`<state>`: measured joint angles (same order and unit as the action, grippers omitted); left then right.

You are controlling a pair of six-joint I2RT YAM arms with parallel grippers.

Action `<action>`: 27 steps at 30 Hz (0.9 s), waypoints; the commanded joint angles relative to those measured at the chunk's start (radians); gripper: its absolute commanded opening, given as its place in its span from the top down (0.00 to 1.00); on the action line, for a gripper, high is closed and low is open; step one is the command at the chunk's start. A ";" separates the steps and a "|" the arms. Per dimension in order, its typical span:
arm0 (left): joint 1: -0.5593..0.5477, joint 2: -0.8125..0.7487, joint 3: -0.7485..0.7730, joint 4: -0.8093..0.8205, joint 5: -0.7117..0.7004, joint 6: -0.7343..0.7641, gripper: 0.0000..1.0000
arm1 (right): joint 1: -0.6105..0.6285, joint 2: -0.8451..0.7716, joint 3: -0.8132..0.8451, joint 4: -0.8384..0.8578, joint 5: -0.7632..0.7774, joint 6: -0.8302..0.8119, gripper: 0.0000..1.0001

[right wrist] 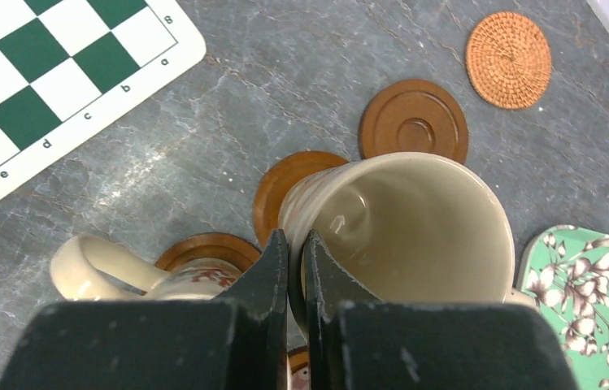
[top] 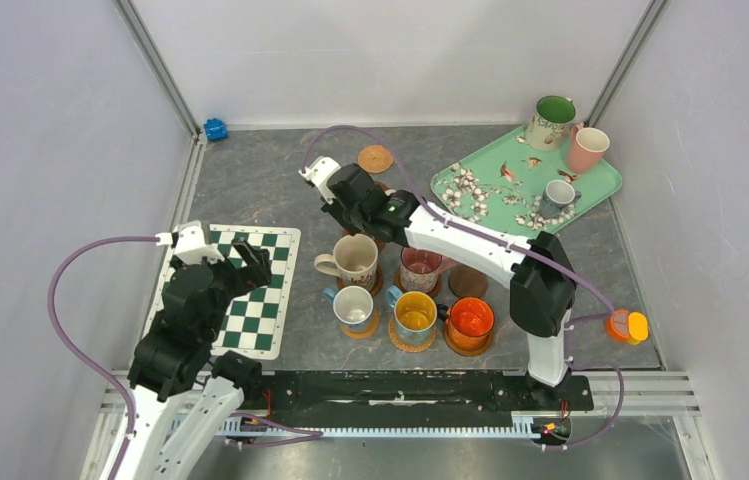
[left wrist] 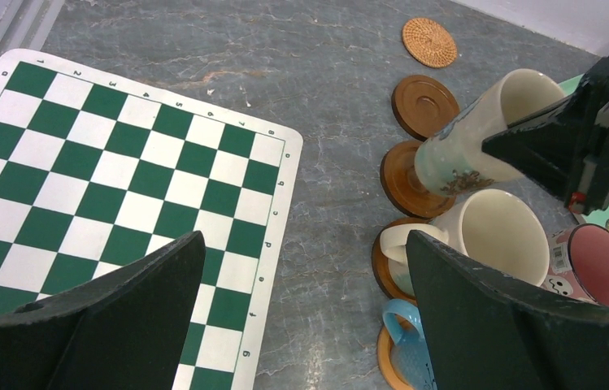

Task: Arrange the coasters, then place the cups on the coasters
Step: Place the cup on the coaster.

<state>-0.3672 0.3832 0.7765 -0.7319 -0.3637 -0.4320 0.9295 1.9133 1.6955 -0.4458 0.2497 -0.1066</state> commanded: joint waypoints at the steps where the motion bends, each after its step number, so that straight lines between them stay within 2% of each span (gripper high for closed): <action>1: 0.000 -0.006 0.015 0.003 -0.018 0.009 0.00 | 0.019 -0.018 0.044 0.172 0.072 -0.023 1.00; 13: -0.001 -0.014 0.014 0.004 -0.018 0.009 0.00 | 0.033 0.041 0.050 0.151 0.048 0.028 1.00; 21: 0.000 -0.015 0.014 0.006 -0.015 0.009 0.00 | 0.032 0.106 0.151 0.038 0.044 0.027 1.00; 27: 0.000 -0.021 0.014 0.004 -0.020 0.009 0.00 | 0.032 0.114 0.151 0.002 0.059 0.024 1.00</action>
<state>-0.3672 0.3744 0.7769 -0.7322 -0.3649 -0.4320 0.9585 2.0480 1.7790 -0.4583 0.2638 -0.0677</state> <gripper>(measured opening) 0.994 0.042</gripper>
